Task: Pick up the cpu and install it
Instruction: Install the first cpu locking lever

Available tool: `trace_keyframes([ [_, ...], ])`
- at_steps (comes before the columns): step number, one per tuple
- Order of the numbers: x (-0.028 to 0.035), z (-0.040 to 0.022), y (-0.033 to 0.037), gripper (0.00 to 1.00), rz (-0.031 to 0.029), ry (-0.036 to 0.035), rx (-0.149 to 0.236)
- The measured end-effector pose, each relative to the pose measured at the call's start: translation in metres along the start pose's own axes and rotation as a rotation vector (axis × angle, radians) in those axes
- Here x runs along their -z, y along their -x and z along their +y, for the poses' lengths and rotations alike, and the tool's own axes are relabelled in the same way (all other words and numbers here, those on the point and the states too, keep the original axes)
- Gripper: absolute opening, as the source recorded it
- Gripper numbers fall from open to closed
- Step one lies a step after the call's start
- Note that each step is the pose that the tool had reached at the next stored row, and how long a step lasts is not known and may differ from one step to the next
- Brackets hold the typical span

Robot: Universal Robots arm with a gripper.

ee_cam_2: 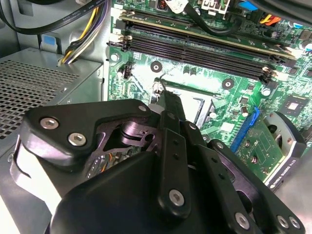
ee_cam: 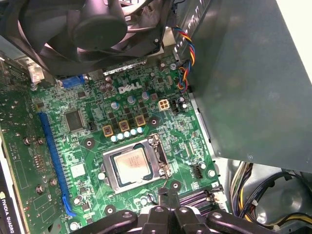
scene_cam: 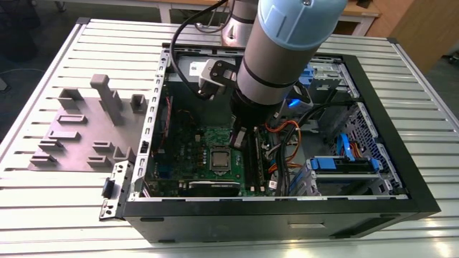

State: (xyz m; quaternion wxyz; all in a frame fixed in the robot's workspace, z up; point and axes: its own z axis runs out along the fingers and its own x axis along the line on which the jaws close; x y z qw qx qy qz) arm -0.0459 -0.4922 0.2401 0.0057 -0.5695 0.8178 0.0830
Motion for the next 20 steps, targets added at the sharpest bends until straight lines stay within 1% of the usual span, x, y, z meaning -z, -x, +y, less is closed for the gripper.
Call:
trace_keyframes([
  [4, 0.0001, -0.0003, -0.0008, 0.11, 0.0002, 0.0000, 0.001],
  [9, 0.0004, -0.0016, -0.0044, 0.11, 0.0006, 0.0004, 0.004],
  [13, -0.0020, -0.0021, -0.0051, 0.11, 0.0019, 0.0015, 0.014],
  [16, -0.0048, -0.0025, -0.0054, 0.11, 0.0054, 0.0043, 0.041],
  [19, -0.0053, -0.0026, -0.0056, 0.11, 0.0101, 0.0077, 0.074],
  [20, -0.0054, -0.0027, -0.0059, 0.11, 0.0108, 0.0083, 0.082],
])
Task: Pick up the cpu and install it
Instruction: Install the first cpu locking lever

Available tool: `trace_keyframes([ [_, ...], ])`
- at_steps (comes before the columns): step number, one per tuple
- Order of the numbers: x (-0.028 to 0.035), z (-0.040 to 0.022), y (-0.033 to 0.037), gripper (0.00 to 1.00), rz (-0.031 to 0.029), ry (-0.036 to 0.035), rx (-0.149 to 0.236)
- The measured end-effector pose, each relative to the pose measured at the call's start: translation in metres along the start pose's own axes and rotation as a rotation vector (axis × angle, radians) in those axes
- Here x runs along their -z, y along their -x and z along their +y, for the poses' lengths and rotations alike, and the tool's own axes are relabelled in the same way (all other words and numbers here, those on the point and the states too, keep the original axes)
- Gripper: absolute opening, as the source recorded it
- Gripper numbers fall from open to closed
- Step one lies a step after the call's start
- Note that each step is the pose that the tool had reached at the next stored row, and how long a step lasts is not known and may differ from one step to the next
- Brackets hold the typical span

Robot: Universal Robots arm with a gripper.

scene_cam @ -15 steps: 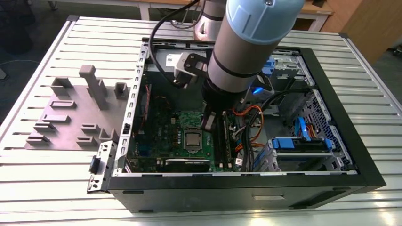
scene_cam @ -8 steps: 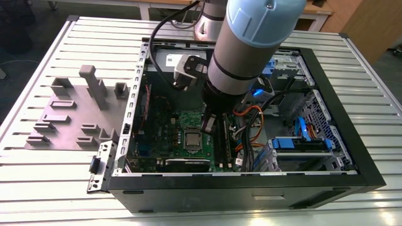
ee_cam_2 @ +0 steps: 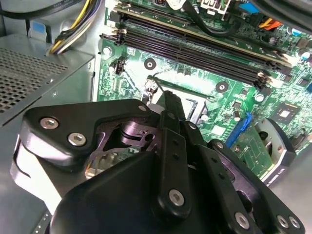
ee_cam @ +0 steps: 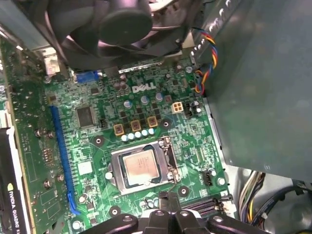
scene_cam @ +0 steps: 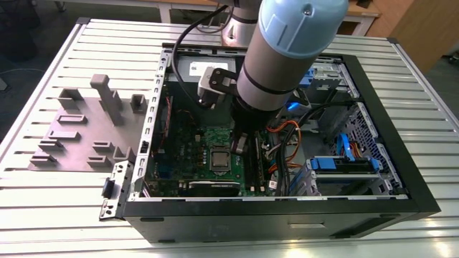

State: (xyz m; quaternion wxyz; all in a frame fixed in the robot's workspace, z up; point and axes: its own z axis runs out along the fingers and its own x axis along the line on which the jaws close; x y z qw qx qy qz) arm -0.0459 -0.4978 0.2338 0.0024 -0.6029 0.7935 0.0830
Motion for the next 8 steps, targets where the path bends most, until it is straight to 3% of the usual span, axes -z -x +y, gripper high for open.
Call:
trace_keyframes([
  [4, 0.0001, -0.0002, -0.0006, 0.11, 0.0025, 0.0006, 0.024],
  [8, 0.0000, -0.0003, -0.0008, 0.11, -0.0002, -0.0131, 0.035],
])
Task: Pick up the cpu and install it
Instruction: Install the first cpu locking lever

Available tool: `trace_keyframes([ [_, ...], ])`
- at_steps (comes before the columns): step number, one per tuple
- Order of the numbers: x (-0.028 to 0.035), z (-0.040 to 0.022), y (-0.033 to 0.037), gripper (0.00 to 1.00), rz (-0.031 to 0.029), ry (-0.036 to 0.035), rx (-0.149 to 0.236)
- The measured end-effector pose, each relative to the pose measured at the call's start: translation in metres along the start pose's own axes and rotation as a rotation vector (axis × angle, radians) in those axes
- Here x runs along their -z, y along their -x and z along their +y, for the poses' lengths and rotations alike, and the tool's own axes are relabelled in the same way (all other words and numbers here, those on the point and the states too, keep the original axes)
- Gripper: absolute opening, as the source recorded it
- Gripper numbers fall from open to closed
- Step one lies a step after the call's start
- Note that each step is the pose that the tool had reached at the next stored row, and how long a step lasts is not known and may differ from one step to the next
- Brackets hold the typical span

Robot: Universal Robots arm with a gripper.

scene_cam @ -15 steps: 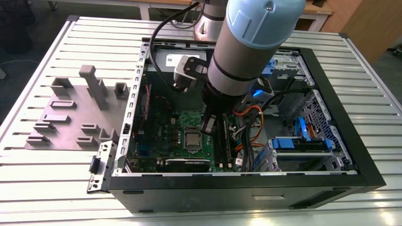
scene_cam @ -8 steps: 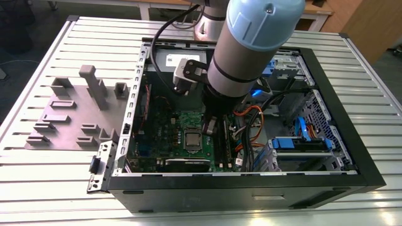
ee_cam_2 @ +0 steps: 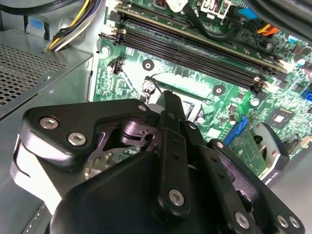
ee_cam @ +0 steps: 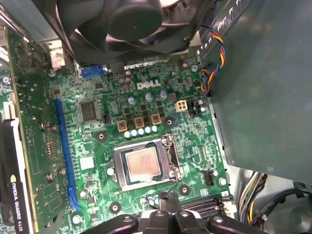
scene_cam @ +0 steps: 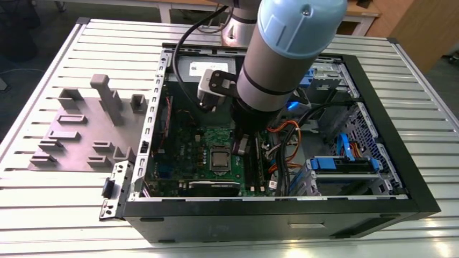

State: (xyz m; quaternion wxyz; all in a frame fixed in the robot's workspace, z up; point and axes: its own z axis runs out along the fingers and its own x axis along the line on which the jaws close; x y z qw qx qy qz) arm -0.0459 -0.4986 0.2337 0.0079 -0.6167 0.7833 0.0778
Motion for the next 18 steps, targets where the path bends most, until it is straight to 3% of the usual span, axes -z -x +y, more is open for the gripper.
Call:
trace_keyframes([
  [4, -0.0006, 0.0001, -0.0005, 0.11, -0.0043, -0.0013, 0.006],
  [12, -0.0027, -0.0001, -0.0011, 0.11, 0.0060, 0.0089, 0.097],
  [18, -0.0044, 0.0000, -0.0040, 0.11, 0.0062, 0.0069, 0.106],
])
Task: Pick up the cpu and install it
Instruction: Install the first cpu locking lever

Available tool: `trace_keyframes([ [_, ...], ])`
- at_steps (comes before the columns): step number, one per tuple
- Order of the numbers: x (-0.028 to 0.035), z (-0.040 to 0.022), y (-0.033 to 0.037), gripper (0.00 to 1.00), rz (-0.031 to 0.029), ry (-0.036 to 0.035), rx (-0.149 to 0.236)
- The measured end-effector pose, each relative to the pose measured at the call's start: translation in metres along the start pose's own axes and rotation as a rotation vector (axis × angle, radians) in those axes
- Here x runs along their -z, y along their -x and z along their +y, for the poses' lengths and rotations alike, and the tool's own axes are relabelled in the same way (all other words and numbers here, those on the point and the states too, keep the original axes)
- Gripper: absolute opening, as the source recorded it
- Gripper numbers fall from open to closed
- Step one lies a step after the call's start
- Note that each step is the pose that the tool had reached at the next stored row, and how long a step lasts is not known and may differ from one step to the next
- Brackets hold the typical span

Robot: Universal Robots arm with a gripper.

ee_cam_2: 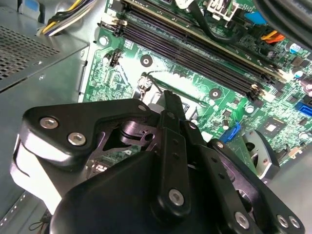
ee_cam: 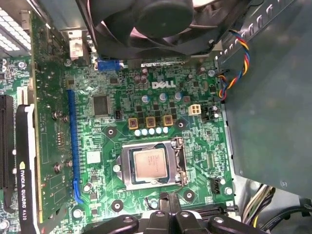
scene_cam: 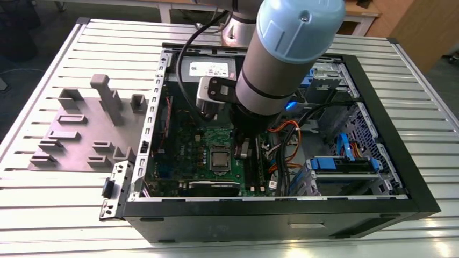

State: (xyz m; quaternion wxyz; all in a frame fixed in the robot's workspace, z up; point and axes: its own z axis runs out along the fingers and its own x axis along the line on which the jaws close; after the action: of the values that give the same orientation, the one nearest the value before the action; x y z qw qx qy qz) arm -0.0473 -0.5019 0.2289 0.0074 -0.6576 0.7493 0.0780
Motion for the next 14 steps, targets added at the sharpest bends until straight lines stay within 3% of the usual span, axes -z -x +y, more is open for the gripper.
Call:
trace_keyframes([
  [8, -0.0076, -0.0011, -0.0033, 0.11, 0.0004, -0.0051, 0.007],
  [14, -0.0083, -0.0019, -0.0122, 0.11, 0.0009, -0.0052, 0.014],
])
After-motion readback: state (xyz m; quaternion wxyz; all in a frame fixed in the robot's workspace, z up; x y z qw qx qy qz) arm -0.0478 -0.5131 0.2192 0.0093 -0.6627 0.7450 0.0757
